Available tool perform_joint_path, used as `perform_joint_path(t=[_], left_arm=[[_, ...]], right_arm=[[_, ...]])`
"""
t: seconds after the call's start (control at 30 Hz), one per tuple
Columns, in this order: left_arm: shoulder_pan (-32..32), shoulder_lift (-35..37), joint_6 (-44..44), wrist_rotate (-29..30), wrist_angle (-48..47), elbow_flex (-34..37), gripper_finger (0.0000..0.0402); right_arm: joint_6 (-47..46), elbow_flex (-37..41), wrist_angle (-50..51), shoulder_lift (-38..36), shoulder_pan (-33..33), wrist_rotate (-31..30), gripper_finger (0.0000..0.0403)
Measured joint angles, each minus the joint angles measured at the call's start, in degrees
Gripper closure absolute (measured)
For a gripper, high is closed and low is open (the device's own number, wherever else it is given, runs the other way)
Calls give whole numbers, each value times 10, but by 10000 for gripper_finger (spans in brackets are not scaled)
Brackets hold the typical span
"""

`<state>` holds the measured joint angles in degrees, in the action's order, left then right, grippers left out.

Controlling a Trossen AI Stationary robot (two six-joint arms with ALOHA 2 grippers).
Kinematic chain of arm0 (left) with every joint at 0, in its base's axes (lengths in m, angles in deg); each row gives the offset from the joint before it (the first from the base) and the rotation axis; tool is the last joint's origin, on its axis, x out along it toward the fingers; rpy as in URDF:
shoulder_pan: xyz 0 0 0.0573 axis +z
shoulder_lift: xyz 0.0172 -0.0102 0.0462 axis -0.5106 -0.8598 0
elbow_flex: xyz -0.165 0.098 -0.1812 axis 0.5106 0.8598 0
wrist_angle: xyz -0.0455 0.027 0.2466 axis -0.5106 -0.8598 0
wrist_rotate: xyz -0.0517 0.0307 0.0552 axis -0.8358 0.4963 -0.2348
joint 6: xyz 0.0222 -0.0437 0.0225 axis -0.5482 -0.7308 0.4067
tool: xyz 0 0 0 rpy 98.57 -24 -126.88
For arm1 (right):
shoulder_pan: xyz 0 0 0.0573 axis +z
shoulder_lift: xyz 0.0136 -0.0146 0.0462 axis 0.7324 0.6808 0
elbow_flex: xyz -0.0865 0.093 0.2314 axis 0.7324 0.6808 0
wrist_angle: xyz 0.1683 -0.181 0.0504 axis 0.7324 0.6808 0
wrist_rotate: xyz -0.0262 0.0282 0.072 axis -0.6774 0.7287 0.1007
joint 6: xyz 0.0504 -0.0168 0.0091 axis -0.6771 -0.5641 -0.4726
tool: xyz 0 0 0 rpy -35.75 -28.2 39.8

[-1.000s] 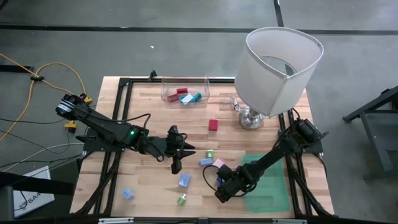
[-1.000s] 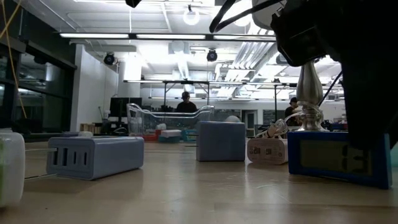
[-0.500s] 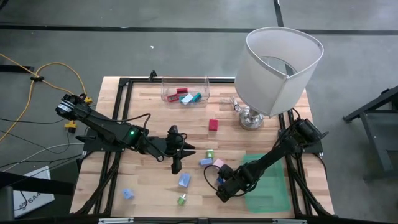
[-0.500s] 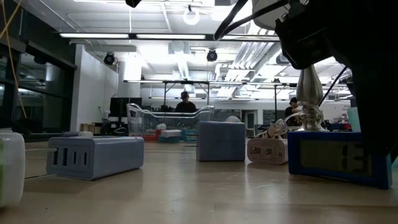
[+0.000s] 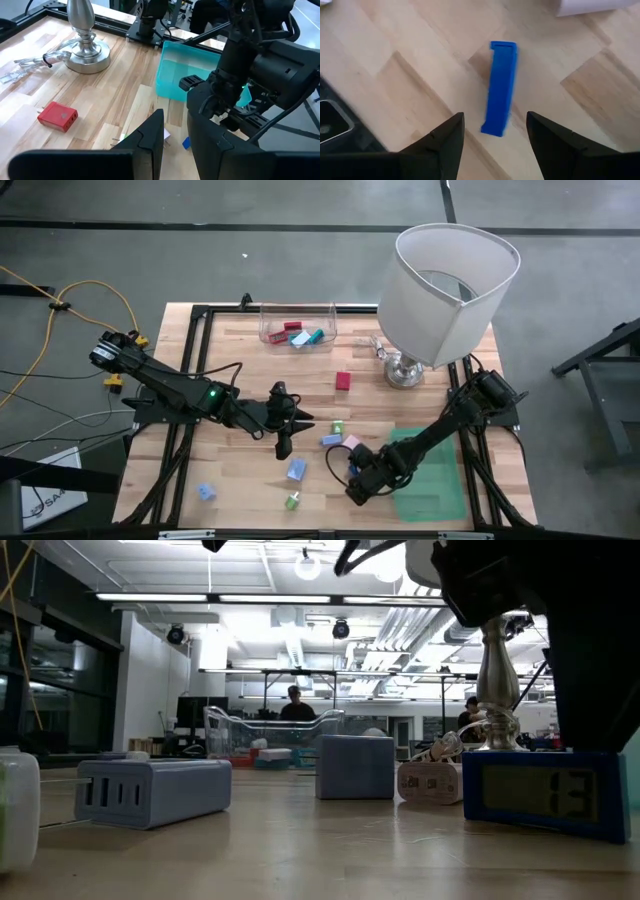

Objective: Pick & Place Office items
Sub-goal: Put the blue digital clock into the transparent bin

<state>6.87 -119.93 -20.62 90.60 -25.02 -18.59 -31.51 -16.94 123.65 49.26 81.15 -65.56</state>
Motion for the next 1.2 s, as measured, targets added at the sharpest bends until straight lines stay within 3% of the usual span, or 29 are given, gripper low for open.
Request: perform_joint_path(t=[0.7, 1.2], left_arm=[[0, 0, 0, 0, 0, 0, 319], [0, 0, 0, 0, 0, 0, 319]], right_arm=[[2, 0, -10, 5, -1, 17, 202], [32, -57, 81, 11, -5, 7, 202]])
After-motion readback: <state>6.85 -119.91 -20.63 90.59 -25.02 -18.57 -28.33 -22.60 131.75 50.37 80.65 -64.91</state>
